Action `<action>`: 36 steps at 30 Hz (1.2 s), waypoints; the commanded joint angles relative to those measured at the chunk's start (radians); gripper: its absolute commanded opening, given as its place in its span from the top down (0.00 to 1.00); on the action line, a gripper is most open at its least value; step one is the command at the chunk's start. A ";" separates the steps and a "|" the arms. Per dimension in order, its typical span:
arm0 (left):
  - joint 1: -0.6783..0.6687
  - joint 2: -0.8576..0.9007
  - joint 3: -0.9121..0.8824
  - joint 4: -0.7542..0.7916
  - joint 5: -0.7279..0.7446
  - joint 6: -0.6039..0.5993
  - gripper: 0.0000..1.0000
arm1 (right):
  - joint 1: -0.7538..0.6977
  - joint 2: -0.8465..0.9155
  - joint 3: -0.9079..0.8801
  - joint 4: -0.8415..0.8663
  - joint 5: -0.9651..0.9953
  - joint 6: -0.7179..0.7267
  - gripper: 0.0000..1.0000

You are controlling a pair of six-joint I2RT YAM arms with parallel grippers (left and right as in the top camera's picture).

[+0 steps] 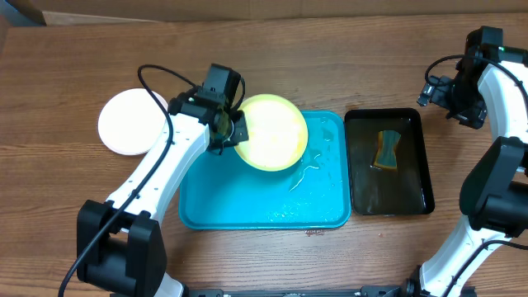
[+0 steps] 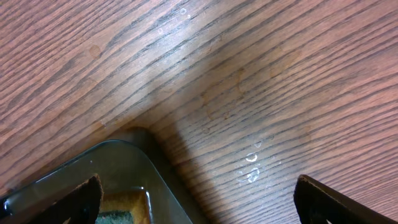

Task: Clean dirty plates on tray and stack at the side
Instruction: 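Lift the yellow plate with the left gripper and tilt it over the black tray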

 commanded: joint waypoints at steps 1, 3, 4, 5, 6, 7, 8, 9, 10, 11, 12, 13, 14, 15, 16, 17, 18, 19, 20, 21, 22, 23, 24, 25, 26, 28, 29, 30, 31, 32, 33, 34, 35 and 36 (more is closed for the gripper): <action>-0.013 -0.009 0.062 -0.002 -0.013 0.026 0.96 | -0.002 -0.024 0.003 0.003 0.003 0.001 0.00; -0.032 -0.009 0.076 0.011 -0.016 0.026 0.96 | -0.002 -0.024 0.003 0.003 0.003 0.001 0.00; -0.044 -0.009 0.079 0.019 -0.020 0.026 0.96 | -0.002 -0.024 0.003 0.003 0.003 0.001 0.00; -0.059 -0.009 0.081 0.032 -0.021 0.026 0.96 | -0.002 -0.024 0.003 0.003 0.003 0.001 0.00; -0.075 -0.009 0.081 0.047 -0.021 0.026 0.96 | -0.002 -0.024 0.003 0.003 0.003 0.001 0.00; -0.093 -0.009 0.081 0.062 -0.024 0.026 0.96 | -0.002 -0.024 0.003 0.003 0.003 0.001 0.00; -0.115 -0.009 0.081 0.082 -0.034 0.026 0.96 | -0.002 -0.024 0.003 0.010 -0.003 0.002 0.00; -0.135 -0.008 0.081 0.098 -0.047 0.026 0.96 | -0.002 -0.024 0.003 0.027 -0.013 0.002 0.00; -0.159 -0.008 0.081 0.117 -0.067 0.026 0.96 | -0.002 -0.024 0.003 0.046 -0.028 0.001 0.00; -0.180 -0.008 0.081 0.135 -0.079 0.026 0.96 | -0.002 -0.024 0.003 0.056 -0.038 0.002 0.00; -0.202 -0.008 0.081 0.153 -0.089 0.026 0.96 | -0.002 -0.024 0.003 0.061 -0.046 0.001 0.00; -0.222 -0.008 0.081 0.171 -0.097 0.026 0.96 | -0.002 -0.024 0.003 0.061 -0.046 0.002 0.00; -0.241 -0.008 0.081 0.188 -0.107 0.026 0.96 | -0.002 -0.024 0.003 0.059 -0.049 0.001 0.00; -0.261 -0.008 0.081 0.202 -0.122 0.026 0.96 | -0.002 -0.024 0.003 0.063 -0.049 0.001 0.00; -0.282 -0.008 0.081 0.216 -0.138 0.026 0.96 | -0.002 -0.024 0.003 0.069 -0.049 0.001 0.00; -0.302 -0.008 0.081 0.229 -0.156 0.026 0.96 | -0.002 -0.024 0.003 0.075 -0.049 0.001 0.00; -0.322 -0.008 0.081 0.241 -0.175 0.026 0.96 | -0.012 -0.024 0.003 0.089 -0.049 0.001 0.00; -0.342 -0.008 0.081 0.254 -0.194 0.026 0.96 | -0.021 -0.023 0.003 0.101 -0.050 0.002 0.00; -0.362 -0.008 0.081 0.268 -0.212 0.027 0.96 | -0.034 -0.024 0.003 0.121 -0.051 0.007 0.00; -0.382 -0.008 0.081 0.281 -0.232 0.026 0.96 | -0.047 -0.024 0.003 0.138 -0.054 0.009 0.00; -0.405 -0.008 0.081 0.297 -0.257 0.027 0.96 | -0.060 -0.024 0.003 0.153 -0.058 0.008 0.00; -0.423 -0.008 0.081 0.311 -0.280 0.029 0.96 | -0.075 -0.023 0.003 0.165 -0.058 0.008 0.00; -0.441 -0.008 0.081 0.327 -0.303 0.040 0.96 | -0.090 -0.023 0.003 0.172 -0.058 0.008 0.00; -0.458 -0.008 0.081 0.346 -0.324 0.056 0.96 | -0.102 -0.023 0.003 0.173 -0.057 0.008 0.00; -0.475 -0.008 0.081 0.362 -0.343 0.068 0.96 | -0.114 -0.023 0.003 0.174 -0.057 0.008 0.00; -0.504 -0.008 0.081 0.394 -0.377 0.080 0.96 | -0.133 -0.023 0.003 0.175 -0.057 0.008 0.00; -0.517 -0.008 0.081 0.411 -0.390 0.087 0.96 | -0.140 -0.023 0.003 0.175 -0.057 0.008 0.00; -0.531 -0.007 0.081 0.434 -0.399 0.102 0.96 | -0.145 -0.023 0.003 0.175 -0.057 0.008 0.00; -0.542 -0.005 0.081 0.454 -0.407 0.115 0.96 | -0.149 -0.023 0.003 0.175 -0.057 0.008 0.00; -0.556 -0.002 0.081 0.478 -0.413 0.137 0.96 | -0.151 -0.023 0.003 0.175 -0.057 0.008 0.00; -0.566 0.002 0.081 0.498 -0.413 0.168 0.96 | -0.151 -0.023 0.003 0.175 -0.057 0.008 0.00; -0.577 0.006 0.081 0.513 -0.419 0.202 0.96 | -0.151 -0.023 0.003 0.175 -0.057 0.008 0.00; -0.587 0.009 0.081 0.523 -0.441 0.228 0.96 | -0.151 -0.023 0.003 0.175 -0.057 0.008 0.00; -0.600 0.012 0.081 0.528 -0.473 0.250 0.96 | -0.151 -0.023 0.003 0.175 -0.057 0.008 0.00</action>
